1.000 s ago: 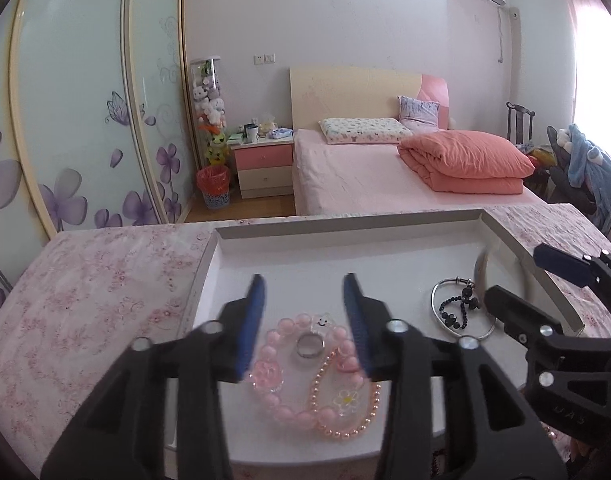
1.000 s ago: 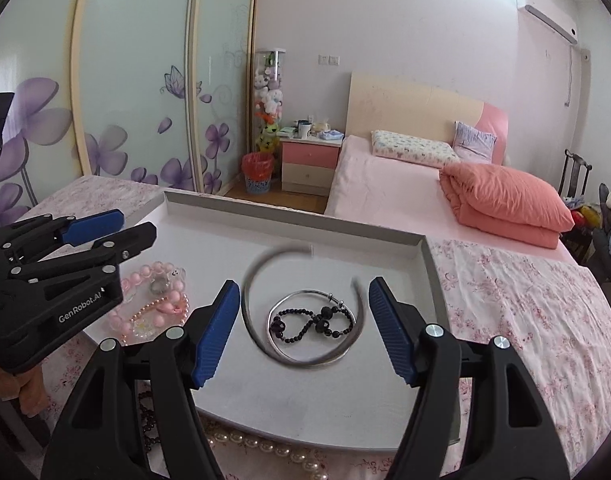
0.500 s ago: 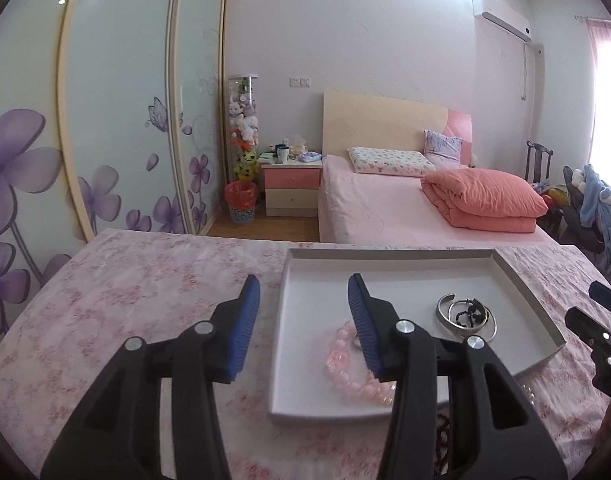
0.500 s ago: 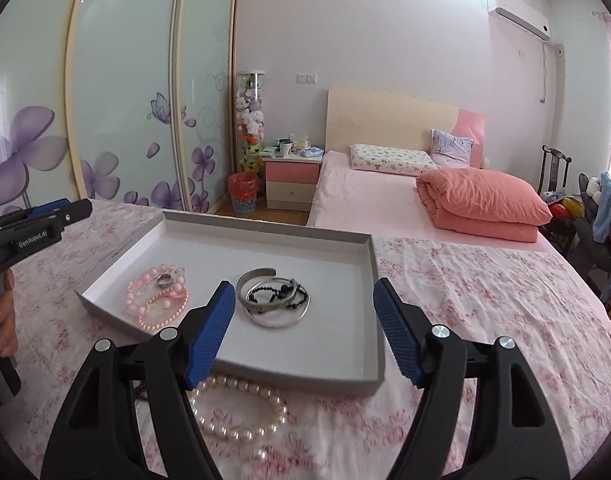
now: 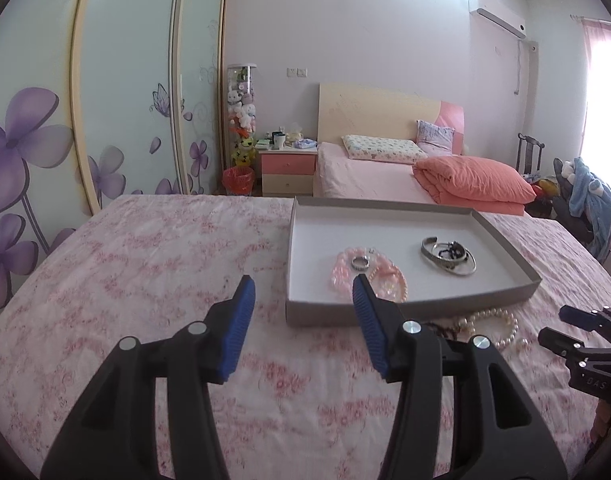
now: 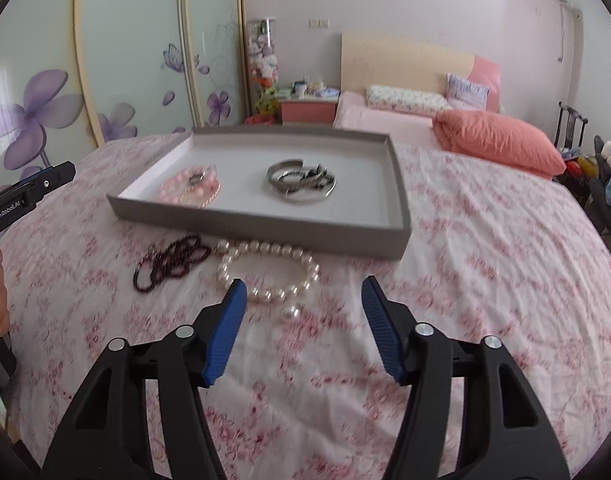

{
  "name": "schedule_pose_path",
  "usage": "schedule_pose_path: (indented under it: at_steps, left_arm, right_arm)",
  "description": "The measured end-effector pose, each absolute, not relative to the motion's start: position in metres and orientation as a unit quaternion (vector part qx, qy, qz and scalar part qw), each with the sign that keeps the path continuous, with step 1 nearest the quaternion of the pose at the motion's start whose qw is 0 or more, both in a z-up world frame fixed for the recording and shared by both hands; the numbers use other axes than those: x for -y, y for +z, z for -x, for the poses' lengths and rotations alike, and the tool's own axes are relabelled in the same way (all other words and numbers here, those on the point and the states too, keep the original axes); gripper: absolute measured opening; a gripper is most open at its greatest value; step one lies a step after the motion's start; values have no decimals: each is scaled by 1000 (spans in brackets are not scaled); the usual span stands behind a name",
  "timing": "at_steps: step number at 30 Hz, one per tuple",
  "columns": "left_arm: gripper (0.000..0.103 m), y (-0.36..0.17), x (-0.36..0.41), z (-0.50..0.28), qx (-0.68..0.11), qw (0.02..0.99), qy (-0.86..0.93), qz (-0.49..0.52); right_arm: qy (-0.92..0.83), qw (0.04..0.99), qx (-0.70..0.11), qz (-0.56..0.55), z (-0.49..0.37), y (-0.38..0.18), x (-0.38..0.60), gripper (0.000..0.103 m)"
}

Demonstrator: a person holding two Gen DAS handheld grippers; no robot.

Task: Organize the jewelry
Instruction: 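Grasp a pearl stud earring with the right tool while the left tool grasps the dark red bead bracelet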

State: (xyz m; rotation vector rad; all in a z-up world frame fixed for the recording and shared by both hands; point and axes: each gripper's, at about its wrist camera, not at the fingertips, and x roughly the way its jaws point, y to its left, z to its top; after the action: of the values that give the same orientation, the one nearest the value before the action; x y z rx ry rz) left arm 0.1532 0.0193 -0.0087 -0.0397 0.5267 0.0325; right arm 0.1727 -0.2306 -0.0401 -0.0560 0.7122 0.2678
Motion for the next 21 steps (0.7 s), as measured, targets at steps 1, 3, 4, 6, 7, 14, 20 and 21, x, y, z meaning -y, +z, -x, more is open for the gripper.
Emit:
schedule_pose_path:
  at_steps: [1,3,4,6,7,14,20,21]
  left_arm:
    - [51,-10,-19,-152,-262,965,15,19]
    - [51,-14,-21,-150,-268,963,11,19]
    - [53,-16,-22,-149,-269,963,11,20]
    - [55,-19,-22,-148,-273,962,11,21]
    - [55,-20,-22,-147,-275,961,11,20]
    - [55,-23,-19,-150,-282,959,8,17]
    - [58,-23,-11,-153,-291,957,-5,13]
    - [59,-24,-9,-153,-292,956,-9,11]
  right_arm:
    - [136,924,-355,26,-172,-44,230,55]
    - [141,917,-372,27,-173,-50,227,50]
    - [145,914,-378,27,-173,-53,226,50]
    - [147,907,-393,30,-176,-58,223,46]
    - [148,905,-397,31,-177,-60,222,45]
    - [139,894,-424,31,-191,-68,217,32]
    - [127,896,-424,39,-195,-67,215,16]
    - [127,896,-424,38,-194,-67,215,16]
